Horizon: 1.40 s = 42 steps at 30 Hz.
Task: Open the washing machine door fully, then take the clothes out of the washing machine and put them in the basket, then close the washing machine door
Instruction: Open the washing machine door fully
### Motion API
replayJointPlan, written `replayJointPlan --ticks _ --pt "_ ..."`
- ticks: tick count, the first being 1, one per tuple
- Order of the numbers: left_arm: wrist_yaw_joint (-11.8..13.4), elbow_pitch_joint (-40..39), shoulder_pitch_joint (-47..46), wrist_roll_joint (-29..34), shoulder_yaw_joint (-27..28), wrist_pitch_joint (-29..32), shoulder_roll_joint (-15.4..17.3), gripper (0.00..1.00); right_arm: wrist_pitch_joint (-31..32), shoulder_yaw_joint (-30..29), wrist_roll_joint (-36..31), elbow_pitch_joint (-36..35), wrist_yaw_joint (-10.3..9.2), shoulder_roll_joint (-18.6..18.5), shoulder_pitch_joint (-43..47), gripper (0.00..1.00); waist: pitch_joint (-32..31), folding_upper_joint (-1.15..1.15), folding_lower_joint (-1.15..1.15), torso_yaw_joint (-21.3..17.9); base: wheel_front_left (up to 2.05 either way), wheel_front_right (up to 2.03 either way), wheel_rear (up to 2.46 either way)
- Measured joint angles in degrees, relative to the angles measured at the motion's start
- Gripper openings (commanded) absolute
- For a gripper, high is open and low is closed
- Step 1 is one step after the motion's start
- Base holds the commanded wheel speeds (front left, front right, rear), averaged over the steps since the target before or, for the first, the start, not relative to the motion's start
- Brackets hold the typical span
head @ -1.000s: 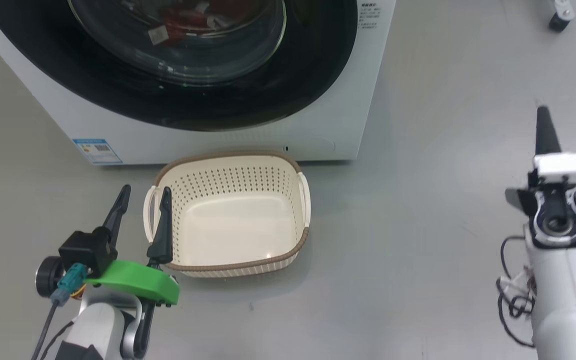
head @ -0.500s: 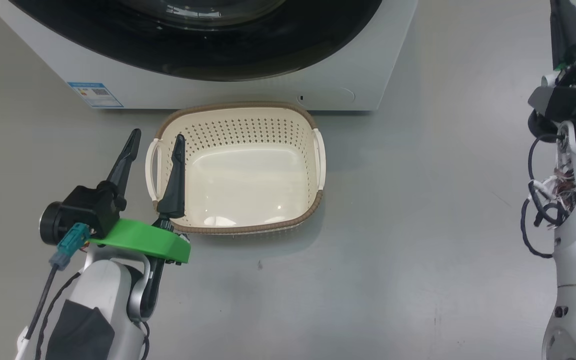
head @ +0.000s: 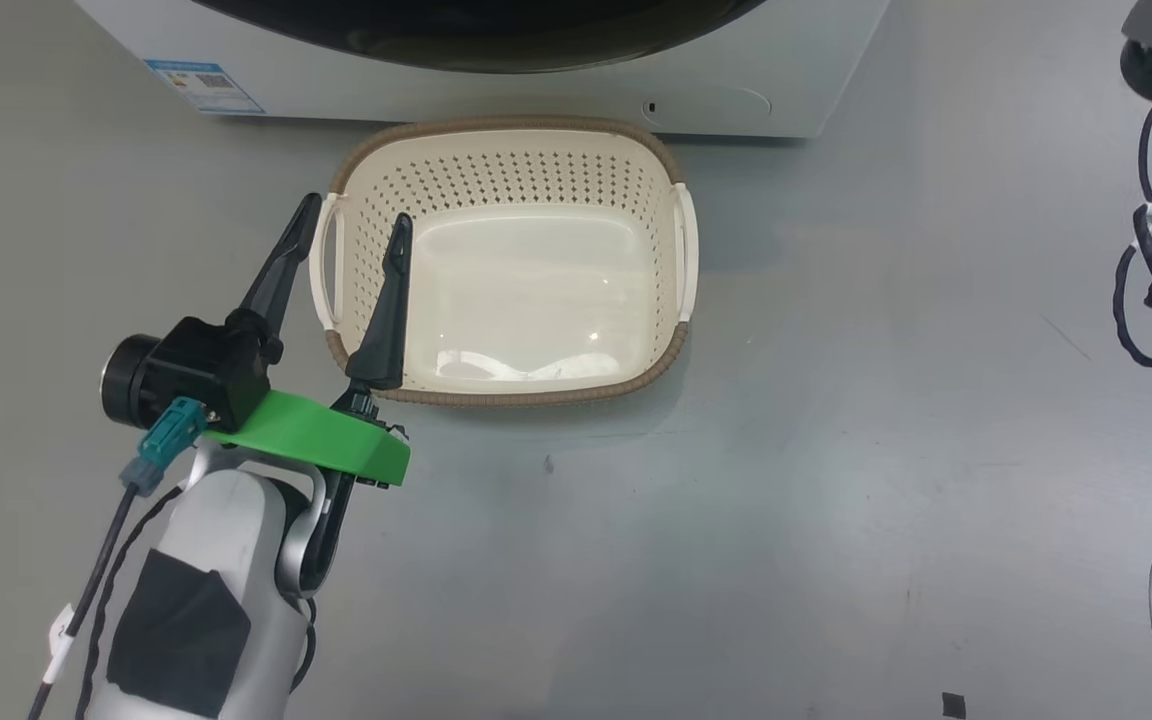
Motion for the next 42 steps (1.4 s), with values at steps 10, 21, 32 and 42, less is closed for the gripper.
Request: replayJointPlan --ticks 10,21,32,42 --pt "-0.57 0.19 -2.32 0.09 -1.72 0.0 -0.55 1.0 4.42 2.94 -0.85 1.92 -0.51 -0.56 -5.38 0.0 2.85 0.0 0.0 3.1 0.0 0.0 0.0" --pt "-1.12 0.38 -4.17 0.09 -3.63 0.0 -1.19 1.0 6.25 4.15 -1.41 5.35 -1.89 -0.67 -10.62 0.0 4.83 0.0 0.0 6.14 0.0 0.0 0.0" --pt "-1.27 0.81 -4.35 -0.02 -4.0 0.0 -1.3 1.0 7.82 3.7 -0.64 9.01 -2.46 -0.98 -13.83 0.0 5.52 0.0 -0.01 7.28 0.0 0.0 0.0" --pt "-1.27 0.79 -4.49 -1.1 -4.48 0.0 -1.32 1.0 10.71 3.66 0.98 11.02 -2.37 -1.78 -14.9 0.0 5.65 0.0 -0.01 7.5 0.0 0.0 0.0"
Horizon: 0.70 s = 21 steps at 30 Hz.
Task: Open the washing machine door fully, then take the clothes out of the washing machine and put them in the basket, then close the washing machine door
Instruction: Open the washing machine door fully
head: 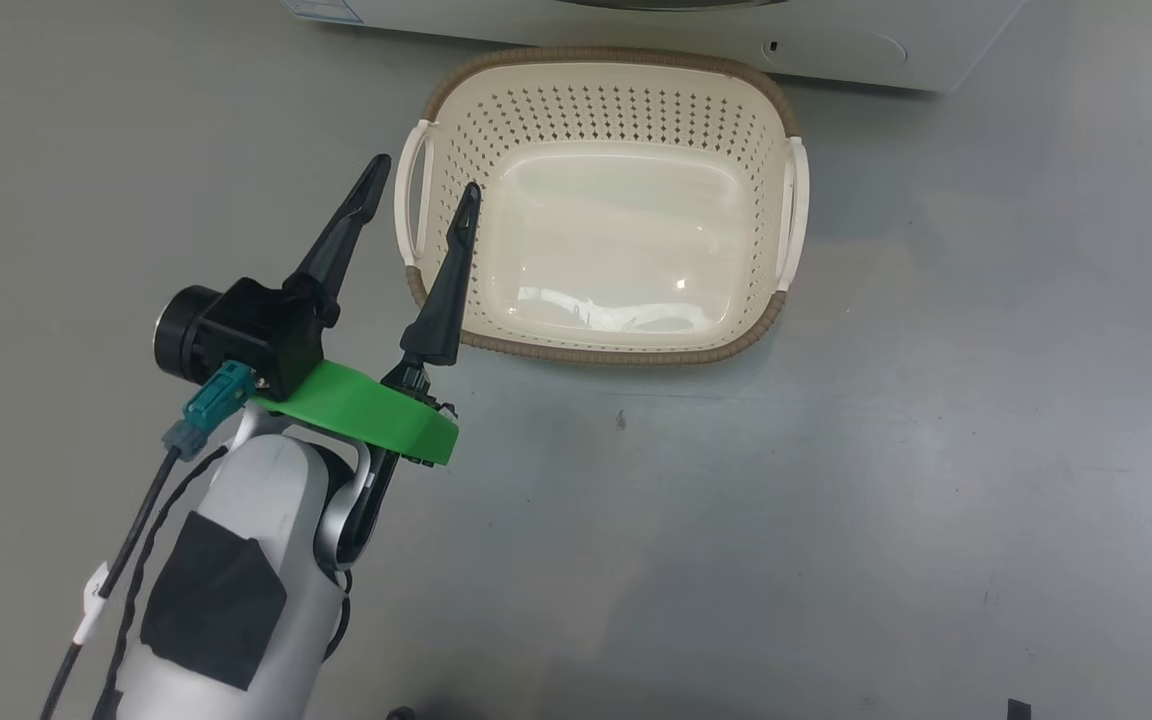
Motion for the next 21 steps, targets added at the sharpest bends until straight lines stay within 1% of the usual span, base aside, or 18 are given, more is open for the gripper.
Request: replayJointPlan --ticks 6,9,11,18,21 --pt "0.01 0.01 -0.73 -0.42 -0.3 0.0 0.0 1.0 2.04 -0.07 1.0 1.05 0.26 -0.27 -0.01 0.0 -0.36 0.0 0.0 -0.08 0.0 0.0 0.0" --pt "0.09 0.3 -0.73 -0.42 -0.46 0.0 -0.01 1.0 3.25 -0.05 1.58 2.08 1.19 -0.43 0.03 0.0 -0.72 0.0 0.0 -0.16 0.0 0.0 0.0" --pt "0.23 0.69 -0.73 -0.42 -0.63 0.0 -0.01 1.0 3.99 -0.04 1.93 2.74 1.27 -0.44 0.09 0.0 -1.12 0.0 0.0 -0.23 0.0 0.0 0.0" --pt "0.25 1.44 -0.7 -0.41 -1.09 0.0 -0.01 1.0 7.24 0.38 3.5 4.27 3.07 0.01 1.54 0.0 -2.86 0.0 0.0 -0.6 0.0 0.0 0.0" --pt "0.26 1.77 -0.67 -0.41 -1.14 0.0 -0.01 1.0 8.56 0.67 3.93 4.7 3.5 0.15 2.56 0.0 -3.74 0.0 0.0 -0.8 0.0 0.0 0.0"
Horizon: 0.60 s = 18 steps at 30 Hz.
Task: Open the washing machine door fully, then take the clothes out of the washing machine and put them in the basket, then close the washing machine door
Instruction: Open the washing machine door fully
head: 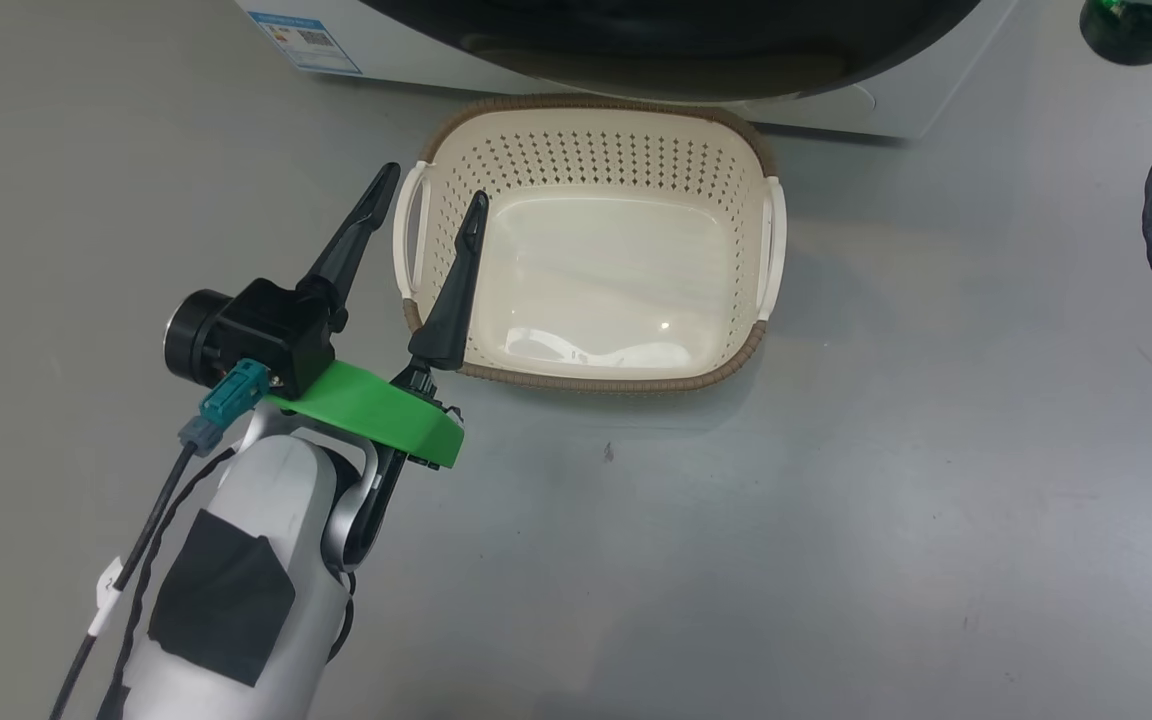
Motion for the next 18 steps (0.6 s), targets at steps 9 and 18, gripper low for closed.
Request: replayJointPlan --ticks 9,18 --pt "0.49 1.44 0.56 0.02 -0.04 0.0 0.0 1.0 3.72 0.93 1.16 1.01 1.81 0.57 3.98 0.0 -2.96 0.0 0.0 -0.63 0.0 0.0 0.0" --pt "0.57 3.27 3.55 0.58 -0.04 0.0 0.01 1.0 7.43 2.0 2.63 1.42 2.81 2.91 9.57 0.0 -6.47 0.0 0.0 -0.93 0.0 0.0 0.0"
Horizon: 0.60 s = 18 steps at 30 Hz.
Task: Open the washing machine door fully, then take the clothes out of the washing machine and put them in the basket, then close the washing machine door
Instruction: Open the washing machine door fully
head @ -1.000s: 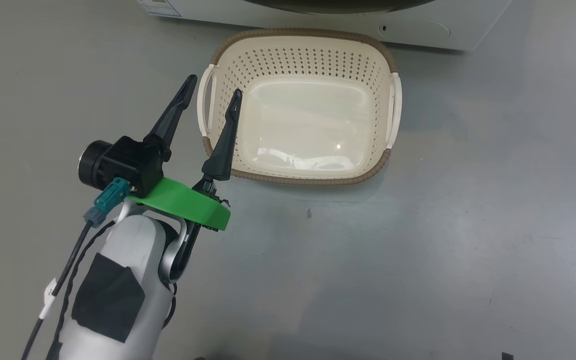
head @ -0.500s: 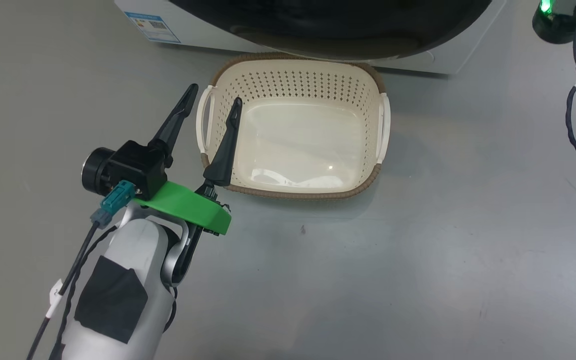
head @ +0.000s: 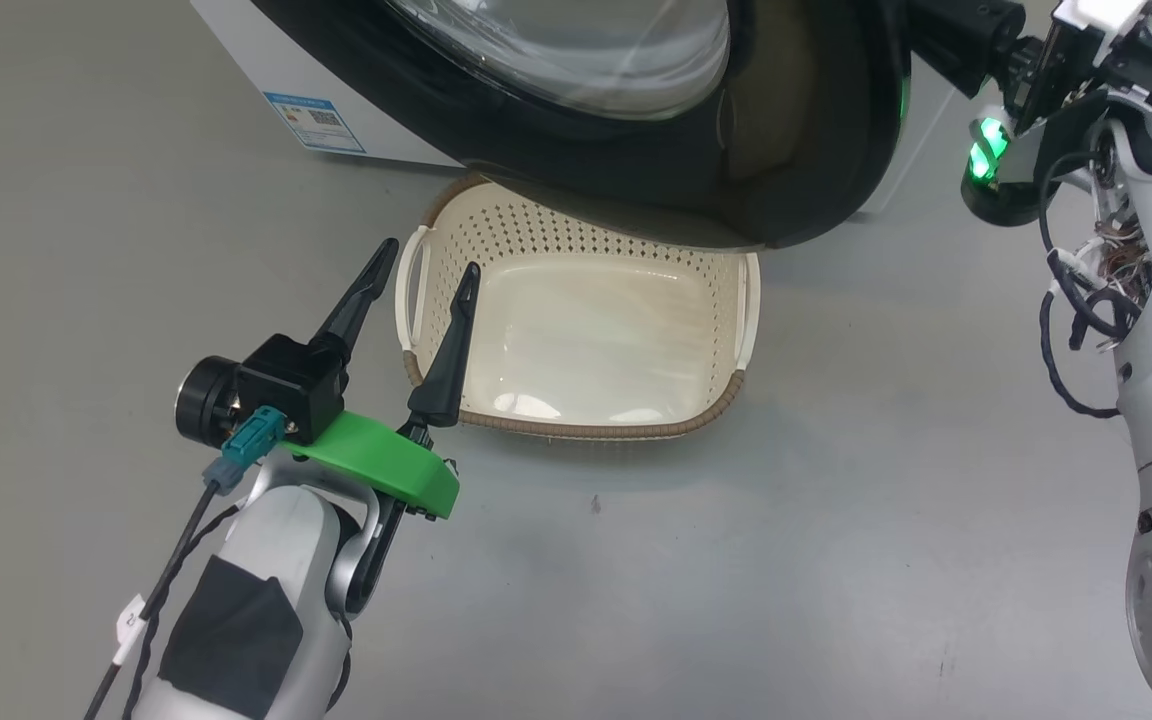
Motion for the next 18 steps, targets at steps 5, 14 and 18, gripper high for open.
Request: replayJointPlan --ticks 5,14,18 --pt "0.47 0.58 1.24 0.52 0.08 0.0 0.0 1.0 1.67 0.53 1.21 -0.18 0.44 0.58 2.61 0.0 -1.87 0.0 0.0 0.15 0.0 0.0 0.0" --pt "0.53 1.71 3.31 0.52 0.18 0.0 0.01 1.0 4.04 1.76 2.11 -0.81 0.86 2.09 7.64 0.0 -5.42 0.0 0.0 0.65 0.0 0.0 0.0" --pt "0.77 2.21 4.77 0.47 0.22 0.0 0.02 1.0 5.08 2.55 2.74 -1.03 1.03 2.44 10.04 0.0 -7.18 0.0 0.0 1.07 0.0 0.0 0.0"
